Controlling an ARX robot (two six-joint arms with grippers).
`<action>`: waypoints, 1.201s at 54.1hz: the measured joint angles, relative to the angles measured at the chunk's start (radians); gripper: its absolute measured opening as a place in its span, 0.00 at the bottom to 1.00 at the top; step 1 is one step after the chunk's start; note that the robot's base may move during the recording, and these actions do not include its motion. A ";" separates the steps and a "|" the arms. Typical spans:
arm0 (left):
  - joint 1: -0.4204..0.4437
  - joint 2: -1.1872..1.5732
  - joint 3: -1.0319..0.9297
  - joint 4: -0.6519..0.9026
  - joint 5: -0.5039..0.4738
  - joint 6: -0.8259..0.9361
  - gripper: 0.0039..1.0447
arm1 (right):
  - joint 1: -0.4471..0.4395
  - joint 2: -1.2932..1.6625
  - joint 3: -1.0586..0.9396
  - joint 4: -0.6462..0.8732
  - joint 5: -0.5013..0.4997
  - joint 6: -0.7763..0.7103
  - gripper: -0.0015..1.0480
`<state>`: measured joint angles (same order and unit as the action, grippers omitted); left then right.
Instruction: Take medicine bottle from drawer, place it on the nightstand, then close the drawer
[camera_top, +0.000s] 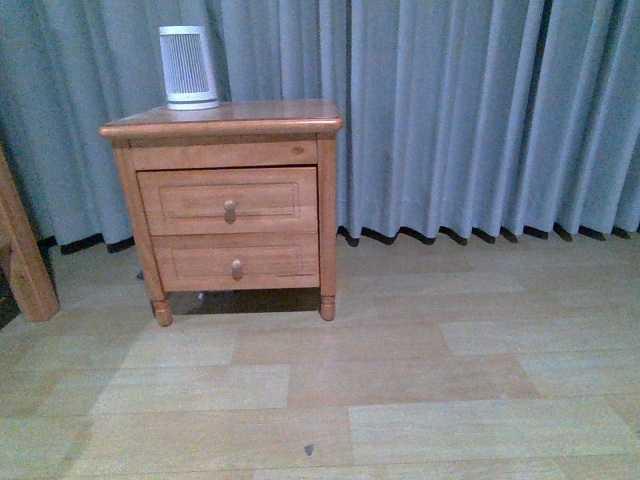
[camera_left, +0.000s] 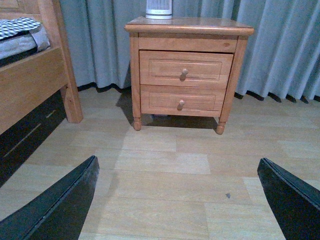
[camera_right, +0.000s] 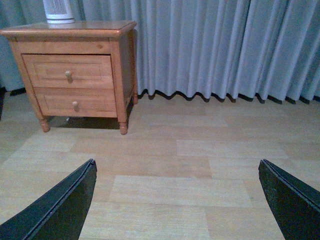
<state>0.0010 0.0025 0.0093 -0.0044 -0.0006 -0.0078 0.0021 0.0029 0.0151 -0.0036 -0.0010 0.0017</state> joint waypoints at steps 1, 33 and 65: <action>0.000 0.000 0.000 0.000 0.000 0.000 0.94 | 0.000 0.000 0.000 0.000 0.000 0.000 0.93; 0.000 0.000 0.000 0.000 0.000 0.000 0.94 | 0.000 0.000 0.000 0.000 0.000 0.000 0.93; 0.000 0.000 0.000 0.000 0.000 0.000 0.94 | 0.000 0.000 0.000 0.000 0.000 0.000 0.93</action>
<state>0.0010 0.0025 0.0093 -0.0044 -0.0006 -0.0078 0.0021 0.0029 0.0151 -0.0036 -0.0010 0.0017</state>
